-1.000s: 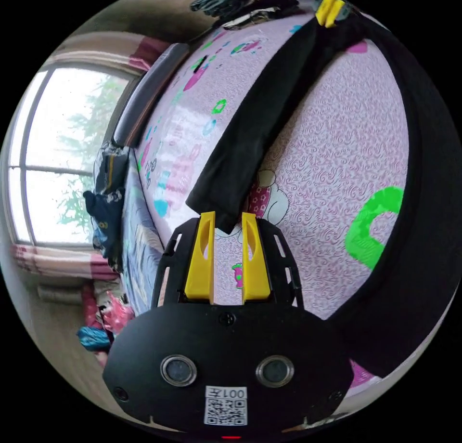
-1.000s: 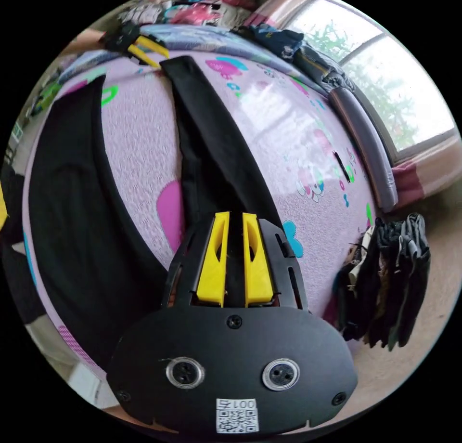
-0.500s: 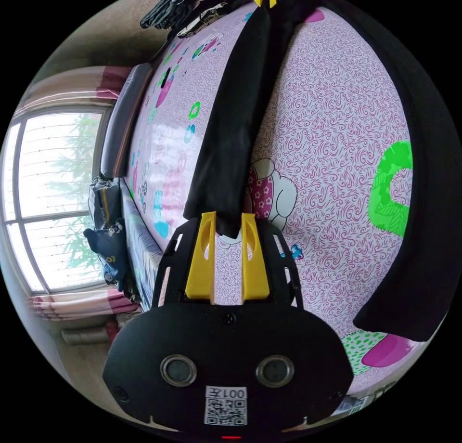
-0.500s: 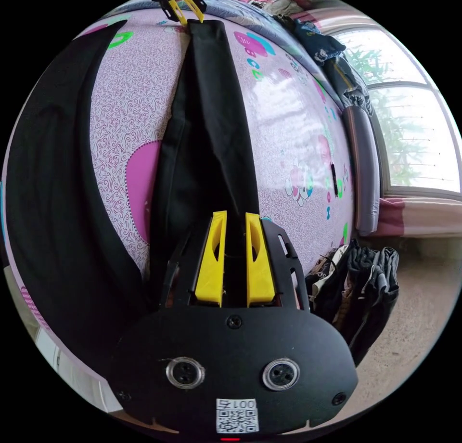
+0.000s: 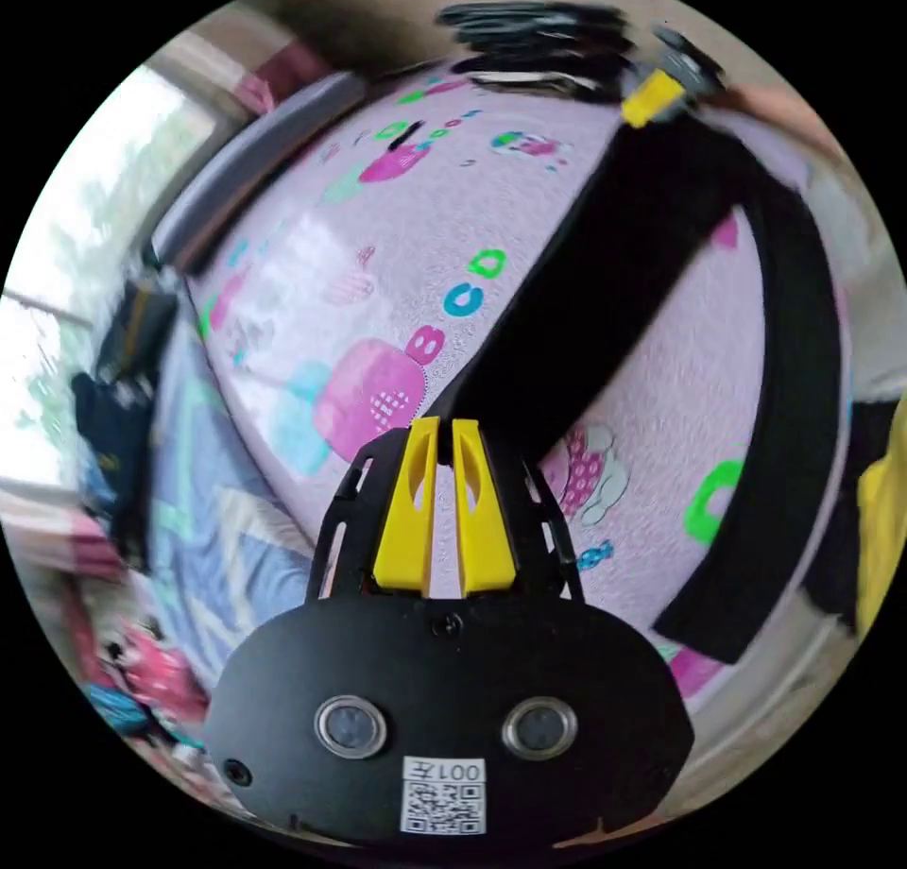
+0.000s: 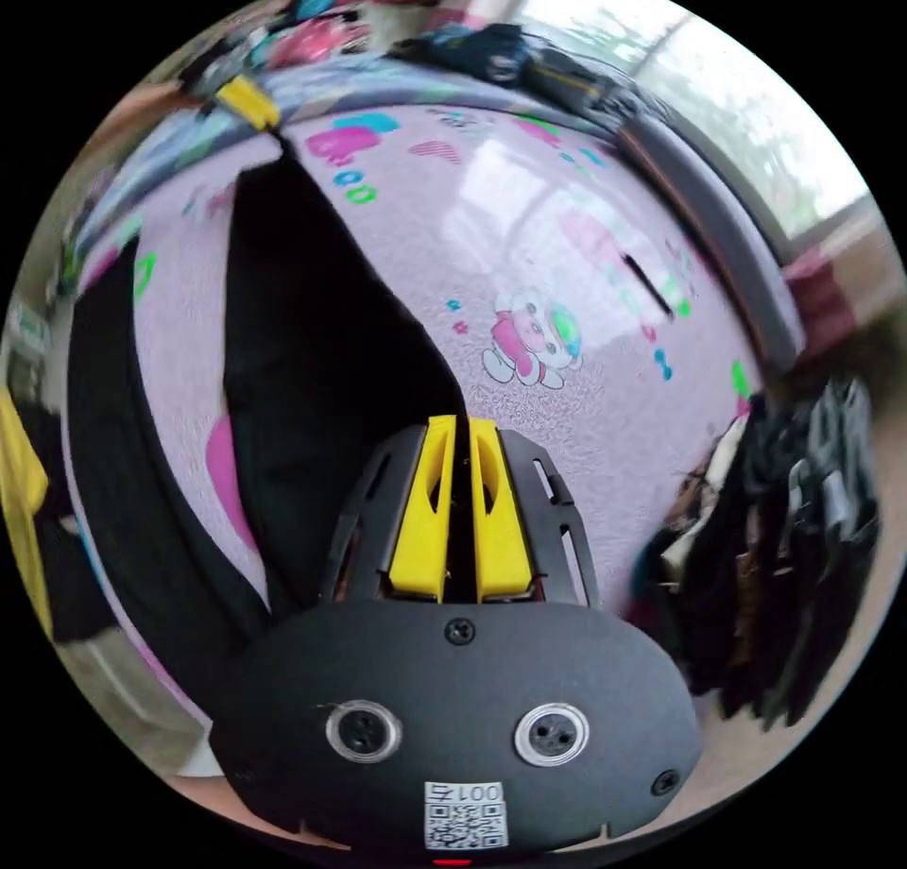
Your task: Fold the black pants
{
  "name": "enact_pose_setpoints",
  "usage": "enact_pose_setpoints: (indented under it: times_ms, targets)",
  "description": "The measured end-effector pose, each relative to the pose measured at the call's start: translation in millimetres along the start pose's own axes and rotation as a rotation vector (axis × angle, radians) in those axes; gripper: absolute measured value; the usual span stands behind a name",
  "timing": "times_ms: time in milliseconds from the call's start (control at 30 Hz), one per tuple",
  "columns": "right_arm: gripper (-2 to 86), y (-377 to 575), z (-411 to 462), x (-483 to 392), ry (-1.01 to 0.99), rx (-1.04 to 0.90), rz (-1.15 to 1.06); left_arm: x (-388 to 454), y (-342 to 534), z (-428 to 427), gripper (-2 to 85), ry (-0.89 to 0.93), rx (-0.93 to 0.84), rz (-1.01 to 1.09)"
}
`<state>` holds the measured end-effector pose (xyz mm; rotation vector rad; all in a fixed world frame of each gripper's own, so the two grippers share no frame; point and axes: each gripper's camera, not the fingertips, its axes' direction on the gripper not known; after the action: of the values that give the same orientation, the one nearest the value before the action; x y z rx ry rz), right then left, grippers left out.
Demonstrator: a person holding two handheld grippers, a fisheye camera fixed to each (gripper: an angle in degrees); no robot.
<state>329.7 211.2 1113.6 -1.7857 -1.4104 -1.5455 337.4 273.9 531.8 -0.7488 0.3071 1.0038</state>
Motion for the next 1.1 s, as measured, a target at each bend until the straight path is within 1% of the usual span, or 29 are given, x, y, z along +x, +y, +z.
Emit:
enact_pose_setpoints:
  times_ms: [33, 67, 100, 133, 200, 267, 400, 467, 533, 600, 667, 700, 767, 833, 933, 1100]
  targets:
    - [1.3, 0, 5, 29, -0.127, 0.036, 0.143, -37, -13, 4, -0.2, 0.170, -0.015, -0.166]
    - [1.2, 5, 10, 54, -0.255, 0.093, 0.267, -54, -16, 7, -0.2, 0.241, -0.012, -0.252]
    - [1.2, 9, 10, 64, -0.293, 0.125, 0.322, -81, -19, 11, -0.2, 0.328, 0.030, -0.413]
    - [1.1, 17, 6, 78, -0.317, 0.201, 0.407, -102, -17, 12, -0.2, 0.371, 0.080, -0.566]
    - [0.8, 29, -4, 90, -0.338, 0.296, 0.482, -117, -13, 12, -0.3, 0.408, 0.162, -0.706]
    - [0.5, 44, -20, 88, -0.320, 0.358, 0.502, -118, -9, 7, -0.4, 0.381, 0.230, -0.753]
    - [0.3, 66, -34, 77, -0.263, 0.361, 0.512, -101, 2, -7, -1.2, 0.146, 0.310, -0.854]
    - [0.3, 78, -38, 75, -0.219, 0.328, 0.516, -102, 3, -7, -1.2, 0.136, 0.328, -0.866]
    - [0.2, 82, -38, 77, -0.164, 0.277, 0.520, -115, 0, -5, -1.2, 0.123, 0.300, -0.939]
    - [0.2, 85, -40, 84, -0.110, 0.216, 0.527, -121, -3, -5, -1.2, 0.183, 0.310, -0.950]
    - [0.1, 103, -50, 101, -0.062, 0.212, 0.583, -116, -11, -5, -1.2, 0.235, 0.297, -0.907]
    - [0.1, 110, -52, 106, -0.053, 0.212, 0.609, -106, -18, -5, -1.2, 0.243, 0.280, -0.844]
    - [0.1, 145, -64, 129, 0.017, 0.202, 0.748, -81, -28, -3, -1.2, 0.213, 0.221, -0.739]
    - [0.1, 174, -71, 144, 0.067, 0.180, 0.868, -42, -42, 6, -1.2, 0.133, 0.146, -0.575]
    - [0.1, 217, -78, 166, 0.122, 0.134, 1.052, -1, -60, 19, -1.3, 0.062, 0.106, -0.423]
    - [0.1, 262, -87, 192, 0.179, 0.088, 1.239, 37, -92, 40, -1.3, -0.006, 0.057, -0.326]
